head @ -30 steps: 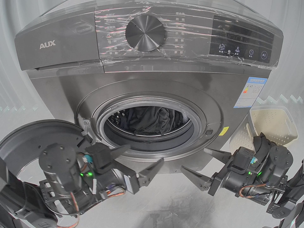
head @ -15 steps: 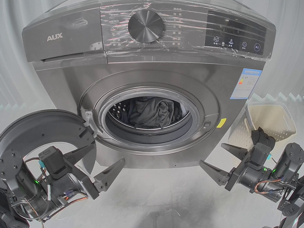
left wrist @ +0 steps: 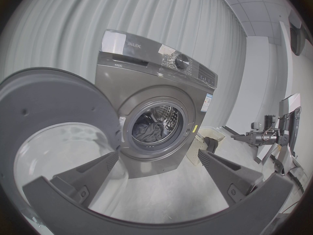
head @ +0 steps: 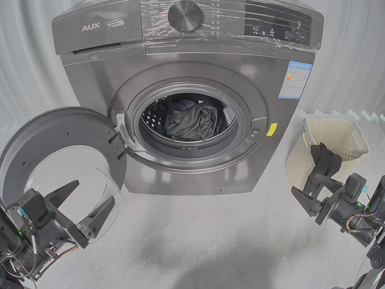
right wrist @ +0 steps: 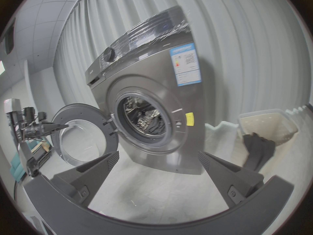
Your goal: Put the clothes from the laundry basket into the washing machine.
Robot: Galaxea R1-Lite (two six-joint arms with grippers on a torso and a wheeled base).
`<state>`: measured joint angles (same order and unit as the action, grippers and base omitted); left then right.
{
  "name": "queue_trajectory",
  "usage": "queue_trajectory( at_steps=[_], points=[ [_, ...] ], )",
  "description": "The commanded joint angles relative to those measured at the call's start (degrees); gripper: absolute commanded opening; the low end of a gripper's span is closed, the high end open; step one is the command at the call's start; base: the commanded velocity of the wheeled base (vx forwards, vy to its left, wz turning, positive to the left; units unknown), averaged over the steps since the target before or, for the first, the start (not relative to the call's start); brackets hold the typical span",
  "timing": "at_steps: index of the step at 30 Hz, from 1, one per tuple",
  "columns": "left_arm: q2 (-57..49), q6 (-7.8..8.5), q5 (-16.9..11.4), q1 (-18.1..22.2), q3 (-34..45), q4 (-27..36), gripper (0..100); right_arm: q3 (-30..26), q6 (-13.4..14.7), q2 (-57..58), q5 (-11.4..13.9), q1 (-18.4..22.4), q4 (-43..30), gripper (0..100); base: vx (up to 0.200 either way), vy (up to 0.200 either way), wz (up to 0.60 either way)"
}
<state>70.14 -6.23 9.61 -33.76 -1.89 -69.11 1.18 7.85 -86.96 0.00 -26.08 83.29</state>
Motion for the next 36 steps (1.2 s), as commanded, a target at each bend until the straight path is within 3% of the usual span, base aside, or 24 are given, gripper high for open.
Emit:
queue_trajectory(
  at_steps=[1,3,9,12,13,16,19,21,24,29,32,36],
  points=[
    [-7.83,1.48,0.33,3.96,1.8,3.37,100,-1.18,-0.82,10.31,-0.35,2.61,-8.67,100,0.0,0.0,0.0],
    [-12.05,2.1,0.33,5.1,1.8,7.32,100,-1.18,-0.91,15.32,-0.62,2.61,-14.38,100,0.0,0.0,0.0],
    [-28.75,2.45,0.33,5.72,1.8,25.25,100,-1.18,-0.47,31.58,-5.98,2.52,-36.26,100,0.0,0.0,0.0],
    [-35.78,2.63,0.24,6.86,1.8,32.55,100,-1.18,-0.64,40.29,-6.94,2.61,-44.7,100,0.0,0.0,0.0],
    [-39.38,2.8,0.24,9.85,1.8,37.03,100,-1.09,-0.73,46.26,-6.94,3.66,-50.06,100,0.0,0.0,0.0],
    [-45.45,2.89,-0.38,13.01,1.89,42.04,100,-1.09,-1.52,53.91,-6.86,8.15,-56.66,100,0.0,0.0,0.0],
    [-50.02,4.38,-0.29,15.39,1.89,46.08,100,-1.09,-2.84,60.94,-6.59,12.01,-61.49,100,0.0,-0.133,0.0],
    [-51.25,4.3,-0.29,16.27,1.89,47.31,100,-1.09,-3.19,62.87,-6.5,12.8,-62.81,100,0.0,-0.2,0.0],
    [-58.72,3.33,-0.91,20.84,1.89,55.22,100,-1.09,-4.51,72.37,-6.33,15.09,-70.37,100,0.0,-0.2,0.0],
    [-64.96,2.36,-4.51,25.49,1.89,62.6,100,-1.09,-5.13,80.54,-6.24,18.34,-79.86,100,0.0,-0.2,0.0],
    [-64.96,2.27,-4.6,25.67,1.89,63.22,100,-1.01,-6.44,81.77,-7.03,19.57,-80.12,100,0.0,-0.2,0.0],
    [-65.05,2.27,-4.51,27.52,1.89,63.92,100,-1.01,-6.18,81.77,-7.12,19.57,-79.77,100,0.0,-0.2,0.0]
  ],
)
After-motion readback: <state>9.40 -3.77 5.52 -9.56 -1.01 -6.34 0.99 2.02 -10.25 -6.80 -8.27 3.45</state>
